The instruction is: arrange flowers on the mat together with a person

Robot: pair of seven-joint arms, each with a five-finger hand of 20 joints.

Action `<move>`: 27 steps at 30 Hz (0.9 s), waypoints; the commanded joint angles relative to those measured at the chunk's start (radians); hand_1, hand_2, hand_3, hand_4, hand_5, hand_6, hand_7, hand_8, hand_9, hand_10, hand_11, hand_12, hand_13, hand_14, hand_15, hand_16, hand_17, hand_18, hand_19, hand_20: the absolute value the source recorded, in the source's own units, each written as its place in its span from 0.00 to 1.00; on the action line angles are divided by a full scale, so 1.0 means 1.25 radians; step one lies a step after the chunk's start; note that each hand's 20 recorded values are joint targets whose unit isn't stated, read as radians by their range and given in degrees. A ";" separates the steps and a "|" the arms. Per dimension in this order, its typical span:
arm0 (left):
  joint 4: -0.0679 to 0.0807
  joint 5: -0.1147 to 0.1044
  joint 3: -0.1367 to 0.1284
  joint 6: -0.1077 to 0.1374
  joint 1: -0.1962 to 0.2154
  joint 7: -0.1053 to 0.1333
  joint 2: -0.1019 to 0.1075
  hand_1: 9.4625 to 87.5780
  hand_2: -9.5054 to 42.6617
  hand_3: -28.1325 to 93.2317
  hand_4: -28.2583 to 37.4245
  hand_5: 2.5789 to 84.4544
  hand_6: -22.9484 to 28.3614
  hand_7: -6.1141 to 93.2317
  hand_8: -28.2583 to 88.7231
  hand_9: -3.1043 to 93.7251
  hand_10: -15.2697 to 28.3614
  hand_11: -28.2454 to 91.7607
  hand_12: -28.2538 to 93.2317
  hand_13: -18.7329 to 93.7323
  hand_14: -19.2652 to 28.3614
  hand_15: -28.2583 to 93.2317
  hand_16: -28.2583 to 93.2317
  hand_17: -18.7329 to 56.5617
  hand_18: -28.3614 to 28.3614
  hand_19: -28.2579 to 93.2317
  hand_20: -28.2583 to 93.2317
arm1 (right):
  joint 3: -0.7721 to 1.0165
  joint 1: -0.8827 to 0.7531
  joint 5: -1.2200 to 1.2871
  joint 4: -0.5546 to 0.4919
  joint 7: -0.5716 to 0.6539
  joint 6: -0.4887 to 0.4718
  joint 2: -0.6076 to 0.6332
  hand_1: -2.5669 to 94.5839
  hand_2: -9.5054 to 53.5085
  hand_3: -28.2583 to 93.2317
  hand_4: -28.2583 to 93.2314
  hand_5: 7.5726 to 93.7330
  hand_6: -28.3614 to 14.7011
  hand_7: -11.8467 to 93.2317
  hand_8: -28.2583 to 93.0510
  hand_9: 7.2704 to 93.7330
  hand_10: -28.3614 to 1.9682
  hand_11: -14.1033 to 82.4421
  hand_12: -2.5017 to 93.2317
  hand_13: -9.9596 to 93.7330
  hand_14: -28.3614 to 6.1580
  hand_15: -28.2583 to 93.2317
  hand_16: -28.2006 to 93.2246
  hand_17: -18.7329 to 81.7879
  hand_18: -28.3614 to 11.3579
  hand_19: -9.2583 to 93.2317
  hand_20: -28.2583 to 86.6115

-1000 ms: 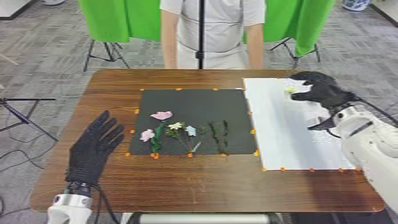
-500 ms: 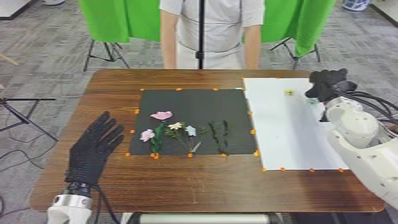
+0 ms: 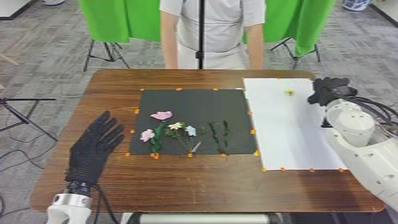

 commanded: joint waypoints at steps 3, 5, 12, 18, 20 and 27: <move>0.008 -0.001 -0.001 -0.005 0.003 -0.011 -0.001 0.20 0.14 0.82 0.00 0.33 0.52 0.25 0.15 0.28 0.61 0.37 0.37 0.35 0.70 0.42 0.25 0.12 0.89 0.57 0.31 | 0.033 -0.015 0.033 0.027 -0.018 -0.012 -0.016 0.35 0.00 0.93 0.00 0.42 0.65 0.41 0.10 0.48 0.61 0.44 0.23 0.69 0.56 0.76 0.37 0.45 0.25 0.87 0.61; 0.008 0.000 0.000 -0.005 0.001 -0.011 0.000 0.20 0.14 0.82 0.00 0.33 0.52 0.25 0.15 0.28 0.61 0.37 0.37 0.35 0.70 0.42 0.25 0.12 0.89 0.57 0.31 | 0.035 -0.012 0.042 0.037 -0.013 -0.011 -0.022 0.36 0.00 0.93 0.00 0.42 0.65 0.41 0.10 0.48 0.62 0.44 0.23 0.70 0.57 0.76 0.37 0.46 0.25 0.88 0.60; 0.008 -0.001 -0.002 -0.004 0.004 -0.010 0.000 0.20 0.15 0.82 0.00 0.34 0.52 0.25 0.16 0.28 0.62 0.37 0.37 0.35 0.70 0.42 0.25 0.12 0.89 0.57 0.31 | 0.037 -0.012 0.056 0.058 -0.068 0.029 -0.028 0.41 0.00 0.92 0.00 0.45 0.70 0.44 0.09 0.54 0.66 0.46 0.23 0.76 0.61 0.77 0.39 0.50 0.25 0.93 0.60; 0.010 -0.001 -0.001 -0.009 -0.001 -0.008 0.002 0.20 0.15 0.82 0.00 0.34 0.52 0.25 0.16 0.28 0.62 0.37 0.36 0.35 0.70 0.42 0.25 0.12 0.89 0.57 0.31 | 0.011 -0.010 0.055 0.066 -0.105 0.076 -0.036 0.46 0.00 0.88 0.00 0.53 0.73 0.45 0.11 0.66 0.71 0.46 0.30 0.80 0.65 0.78 0.41 0.54 0.27 0.96 0.60; 0.010 0.000 -0.002 -0.009 -0.001 -0.009 0.002 0.20 0.15 0.82 0.00 0.34 0.52 0.25 0.16 0.29 0.62 0.37 0.36 0.35 0.70 0.42 0.25 0.12 0.89 0.57 0.31 | 0.007 -0.014 0.054 0.068 -0.122 0.099 -0.039 0.48 0.00 0.85 0.00 0.56 0.73 0.48 0.18 0.73 0.72 0.42 0.37 0.82 0.65 0.79 0.41 0.55 0.27 0.97 0.60; 0.007 0.001 -0.002 -0.007 0.004 -0.007 -0.001 0.20 0.15 0.82 0.00 0.35 0.53 0.25 0.16 0.29 0.62 0.37 0.36 0.35 0.71 0.42 0.25 0.12 0.89 0.57 0.31 | -0.018 -0.043 0.084 0.018 -0.174 0.187 -0.027 0.55 0.00 0.86 0.00 0.76 0.74 0.51 0.22 0.91 0.72 0.40 0.45 0.88 0.68 0.78 0.43 0.61 0.25 1.00 0.63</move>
